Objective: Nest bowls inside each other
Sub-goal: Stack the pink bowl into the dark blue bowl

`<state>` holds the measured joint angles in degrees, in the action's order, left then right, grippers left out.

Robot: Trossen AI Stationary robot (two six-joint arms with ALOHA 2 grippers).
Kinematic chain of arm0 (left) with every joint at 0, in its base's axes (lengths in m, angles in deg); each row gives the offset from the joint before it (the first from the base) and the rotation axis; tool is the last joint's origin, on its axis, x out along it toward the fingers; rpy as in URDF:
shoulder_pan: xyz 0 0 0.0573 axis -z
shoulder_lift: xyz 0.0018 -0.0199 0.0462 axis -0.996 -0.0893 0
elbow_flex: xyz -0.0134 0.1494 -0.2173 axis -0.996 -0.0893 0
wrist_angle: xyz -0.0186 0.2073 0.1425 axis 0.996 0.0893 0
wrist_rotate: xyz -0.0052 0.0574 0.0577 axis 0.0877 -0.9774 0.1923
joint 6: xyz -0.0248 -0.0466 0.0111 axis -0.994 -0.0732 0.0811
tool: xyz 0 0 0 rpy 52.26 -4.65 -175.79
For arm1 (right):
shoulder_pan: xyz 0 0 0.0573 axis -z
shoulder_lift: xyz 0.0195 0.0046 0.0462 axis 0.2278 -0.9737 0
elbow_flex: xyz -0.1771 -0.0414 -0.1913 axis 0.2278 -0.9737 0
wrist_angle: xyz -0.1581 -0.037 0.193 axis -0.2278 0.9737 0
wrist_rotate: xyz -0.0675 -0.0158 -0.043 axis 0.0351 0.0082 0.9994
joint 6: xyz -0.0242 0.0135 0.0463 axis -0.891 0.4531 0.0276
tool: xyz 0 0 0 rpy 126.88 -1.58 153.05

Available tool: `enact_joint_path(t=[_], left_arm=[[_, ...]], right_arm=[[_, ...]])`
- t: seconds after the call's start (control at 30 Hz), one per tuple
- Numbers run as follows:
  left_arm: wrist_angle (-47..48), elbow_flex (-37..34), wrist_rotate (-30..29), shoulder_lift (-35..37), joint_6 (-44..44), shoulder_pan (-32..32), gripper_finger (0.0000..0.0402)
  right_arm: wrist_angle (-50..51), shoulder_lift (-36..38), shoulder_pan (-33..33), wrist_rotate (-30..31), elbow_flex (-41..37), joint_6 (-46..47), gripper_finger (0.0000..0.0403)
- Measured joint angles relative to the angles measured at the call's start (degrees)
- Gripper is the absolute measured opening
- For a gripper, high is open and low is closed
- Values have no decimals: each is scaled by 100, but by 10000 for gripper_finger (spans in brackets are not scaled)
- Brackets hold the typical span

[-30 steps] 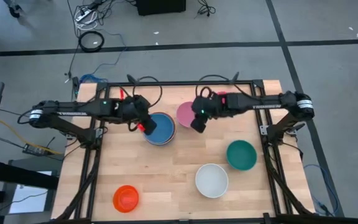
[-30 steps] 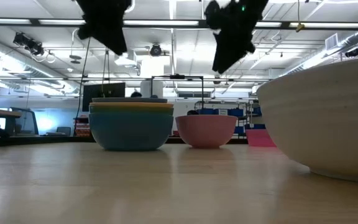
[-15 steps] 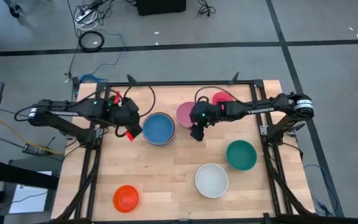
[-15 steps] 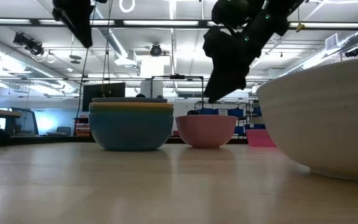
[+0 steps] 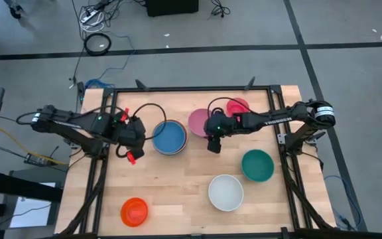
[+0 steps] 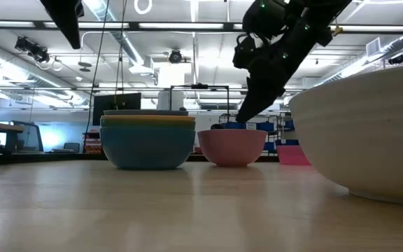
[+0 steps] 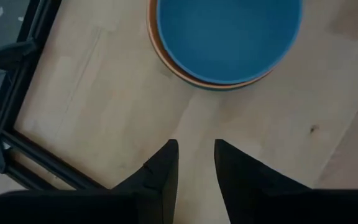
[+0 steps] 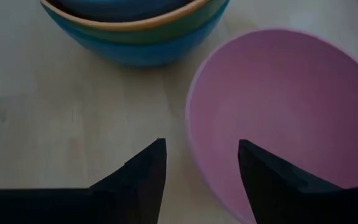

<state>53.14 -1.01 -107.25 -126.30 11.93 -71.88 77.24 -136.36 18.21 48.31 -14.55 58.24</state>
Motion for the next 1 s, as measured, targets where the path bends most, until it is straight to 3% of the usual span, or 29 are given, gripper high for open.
enact_joint_path(t=[0.67,0.8,1.0], left_arm=[[-231,-2,-132,0,-254,177,113],[-300,-2,-156,0,-249,177,113],[-335,-2,-185,0,-246,177,113]], right_arm=[[-184,0,231,166,-511,-226,176],[-324,0,359,-6,-511,-396,136],[-302,0,581,-570,-511,-404,24]])
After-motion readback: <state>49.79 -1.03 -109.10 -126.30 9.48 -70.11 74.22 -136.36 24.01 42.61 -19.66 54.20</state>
